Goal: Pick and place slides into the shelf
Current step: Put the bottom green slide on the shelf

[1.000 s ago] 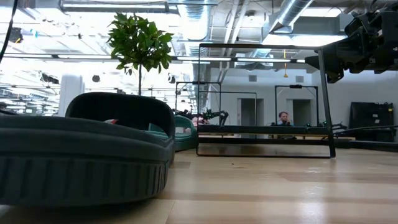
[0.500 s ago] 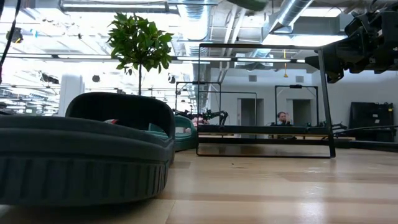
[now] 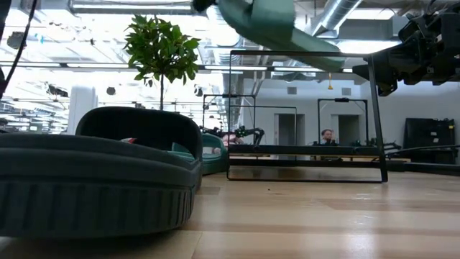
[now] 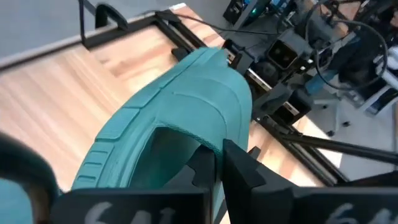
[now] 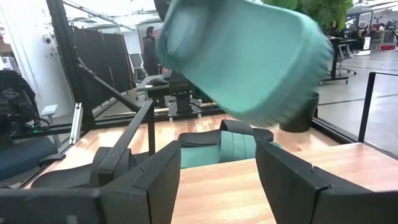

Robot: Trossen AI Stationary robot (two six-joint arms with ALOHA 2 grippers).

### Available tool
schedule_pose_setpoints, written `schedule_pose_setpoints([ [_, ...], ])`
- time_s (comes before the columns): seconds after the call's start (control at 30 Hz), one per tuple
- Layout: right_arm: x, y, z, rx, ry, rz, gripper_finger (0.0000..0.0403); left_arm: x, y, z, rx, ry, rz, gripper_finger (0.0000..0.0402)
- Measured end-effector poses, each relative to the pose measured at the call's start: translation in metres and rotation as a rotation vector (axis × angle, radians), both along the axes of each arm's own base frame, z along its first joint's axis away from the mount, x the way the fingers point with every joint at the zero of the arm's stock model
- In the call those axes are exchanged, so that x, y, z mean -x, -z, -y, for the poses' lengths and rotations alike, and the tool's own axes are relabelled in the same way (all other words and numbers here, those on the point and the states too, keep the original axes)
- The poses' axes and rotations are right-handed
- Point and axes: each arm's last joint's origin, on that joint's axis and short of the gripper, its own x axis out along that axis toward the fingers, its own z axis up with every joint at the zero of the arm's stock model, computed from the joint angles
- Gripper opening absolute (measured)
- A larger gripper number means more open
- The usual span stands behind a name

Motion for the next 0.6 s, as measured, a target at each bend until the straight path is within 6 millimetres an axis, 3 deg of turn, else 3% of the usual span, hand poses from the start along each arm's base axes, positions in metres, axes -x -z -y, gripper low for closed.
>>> schedule_pose_setpoints([
  [0.23,0.0,0.0,0.0,0.0,0.0,0.0,0.0201,-0.008,0.037,-0.012,0.106,-0.025,0.011,0.0],
  [0.6,0.0,0.0,0.0,0.0,0.0,0.0,0.0201,-0.009,0.088,-0.01,0.232,0.014,-0.018,0.0],
])
